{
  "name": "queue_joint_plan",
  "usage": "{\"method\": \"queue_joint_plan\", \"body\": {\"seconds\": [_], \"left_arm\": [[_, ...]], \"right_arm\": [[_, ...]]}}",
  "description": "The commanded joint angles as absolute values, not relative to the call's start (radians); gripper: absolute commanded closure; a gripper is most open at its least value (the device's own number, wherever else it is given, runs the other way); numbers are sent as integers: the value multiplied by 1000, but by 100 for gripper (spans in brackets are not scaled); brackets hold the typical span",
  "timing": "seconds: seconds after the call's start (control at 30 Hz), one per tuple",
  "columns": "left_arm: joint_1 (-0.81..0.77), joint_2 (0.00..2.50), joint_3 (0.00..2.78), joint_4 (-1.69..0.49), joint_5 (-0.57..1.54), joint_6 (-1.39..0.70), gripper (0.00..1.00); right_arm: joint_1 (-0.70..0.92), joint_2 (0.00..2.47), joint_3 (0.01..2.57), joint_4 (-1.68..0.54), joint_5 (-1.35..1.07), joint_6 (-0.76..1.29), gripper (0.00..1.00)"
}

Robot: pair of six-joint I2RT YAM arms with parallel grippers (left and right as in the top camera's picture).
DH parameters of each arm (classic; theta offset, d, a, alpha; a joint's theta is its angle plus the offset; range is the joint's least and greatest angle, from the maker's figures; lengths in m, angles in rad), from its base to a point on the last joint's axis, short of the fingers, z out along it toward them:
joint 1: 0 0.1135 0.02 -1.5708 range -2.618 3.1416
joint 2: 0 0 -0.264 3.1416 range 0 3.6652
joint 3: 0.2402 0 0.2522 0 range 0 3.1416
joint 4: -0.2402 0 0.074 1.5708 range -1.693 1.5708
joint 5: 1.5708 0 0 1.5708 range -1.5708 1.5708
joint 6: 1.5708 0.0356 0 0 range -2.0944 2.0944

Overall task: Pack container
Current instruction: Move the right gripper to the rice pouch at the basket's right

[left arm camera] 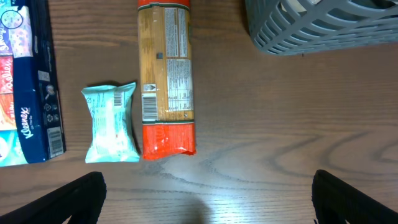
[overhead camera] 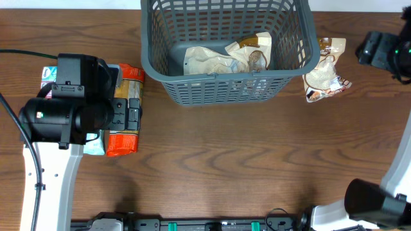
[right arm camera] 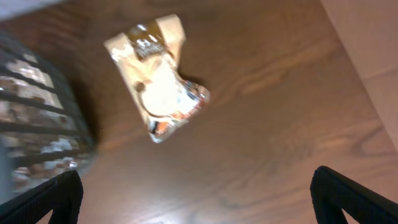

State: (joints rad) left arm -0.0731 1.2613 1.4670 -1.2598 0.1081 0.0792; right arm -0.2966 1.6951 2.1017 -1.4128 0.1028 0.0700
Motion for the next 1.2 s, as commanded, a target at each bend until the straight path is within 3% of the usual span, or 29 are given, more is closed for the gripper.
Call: {"method": "queue_joint_plan", "body": {"seconds": [0.0,0.2,0.53,1.17], "left_arm": [[-68,1262,1477,-1263,93,86,1],[-68,1262,1477,-1264,93,86,1],[-68,1262,1477,-1264,93,86,1],[-69,1262,1477,-1263,93,70,1]], "right_arm": [[-325,1757,2061,-1416,57,-42,7],[-329,1908,2033,-1331,22,-251,5],[-328,2135,2033,-1151,18,-434,2],[-293,2448,2033,-994,-23,-450,1]]}}
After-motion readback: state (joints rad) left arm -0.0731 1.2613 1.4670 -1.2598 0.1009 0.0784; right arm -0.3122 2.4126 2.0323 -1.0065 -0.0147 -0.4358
